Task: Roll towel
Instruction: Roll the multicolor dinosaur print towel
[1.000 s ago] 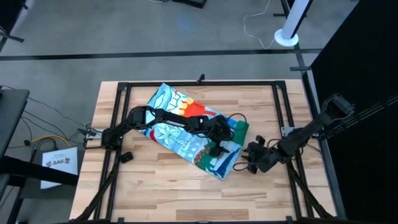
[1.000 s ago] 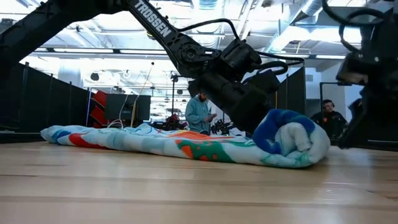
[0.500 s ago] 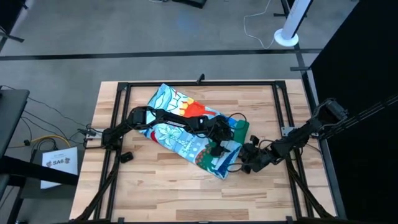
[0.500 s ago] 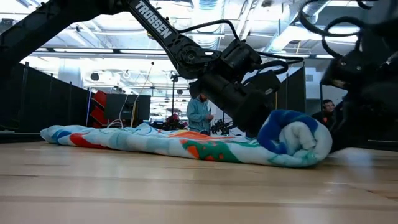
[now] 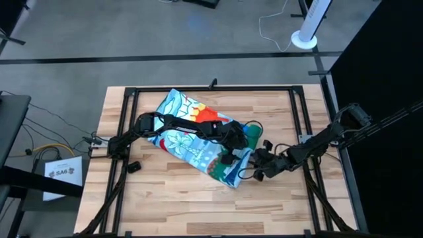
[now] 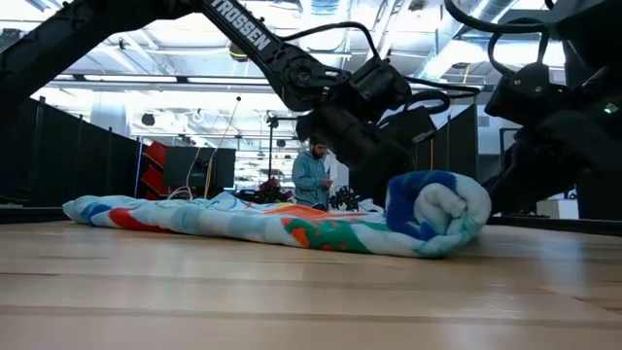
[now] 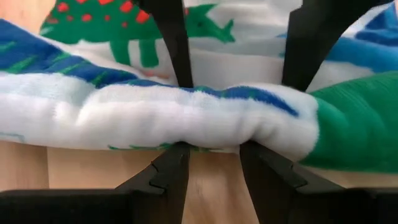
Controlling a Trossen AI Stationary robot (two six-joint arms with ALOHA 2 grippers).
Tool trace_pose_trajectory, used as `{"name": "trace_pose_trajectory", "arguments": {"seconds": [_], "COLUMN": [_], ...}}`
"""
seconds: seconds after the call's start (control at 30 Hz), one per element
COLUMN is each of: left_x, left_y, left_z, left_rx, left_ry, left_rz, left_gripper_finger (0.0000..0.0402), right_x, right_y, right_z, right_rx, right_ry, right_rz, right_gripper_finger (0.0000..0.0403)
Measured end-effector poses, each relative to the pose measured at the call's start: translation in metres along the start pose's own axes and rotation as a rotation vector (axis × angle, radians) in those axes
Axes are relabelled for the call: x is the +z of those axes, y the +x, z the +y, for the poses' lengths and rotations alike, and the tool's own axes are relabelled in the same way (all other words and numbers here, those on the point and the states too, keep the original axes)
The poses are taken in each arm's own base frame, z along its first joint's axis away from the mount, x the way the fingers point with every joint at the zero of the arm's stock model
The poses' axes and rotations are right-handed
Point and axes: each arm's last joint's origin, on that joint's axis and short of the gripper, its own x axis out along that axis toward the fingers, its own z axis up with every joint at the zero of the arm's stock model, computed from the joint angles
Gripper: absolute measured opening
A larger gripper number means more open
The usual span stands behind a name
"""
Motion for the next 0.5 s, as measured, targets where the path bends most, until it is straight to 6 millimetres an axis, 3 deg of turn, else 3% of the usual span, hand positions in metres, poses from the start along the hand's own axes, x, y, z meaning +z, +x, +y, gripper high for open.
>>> {"name": "trace_pose_trajectory", "arguments": {"seconds": [0.3, 0.5], "left_x": [0.01, 0.011], "left_y": [-0.007, -0.012], "left_z": [0.002, 0.001], "left_rx": [-0.001, 0.018], "left_ry": [0.029, 0.046], "left_rz": [0.007, 0.05], "left_gripper_finger": [0.0306, 0.0306], "right_x": [-0.001, 0.012], "right_y": [0.009, 0.01], "right_z": [-0.005, -0.002], "right_rx": [-0.04, -0.032], "right_ry": [-0.069, -0.104], "right_rz": [0.024, -0.019], "right_gripper_finger": [0.0133, 0.0133]}}
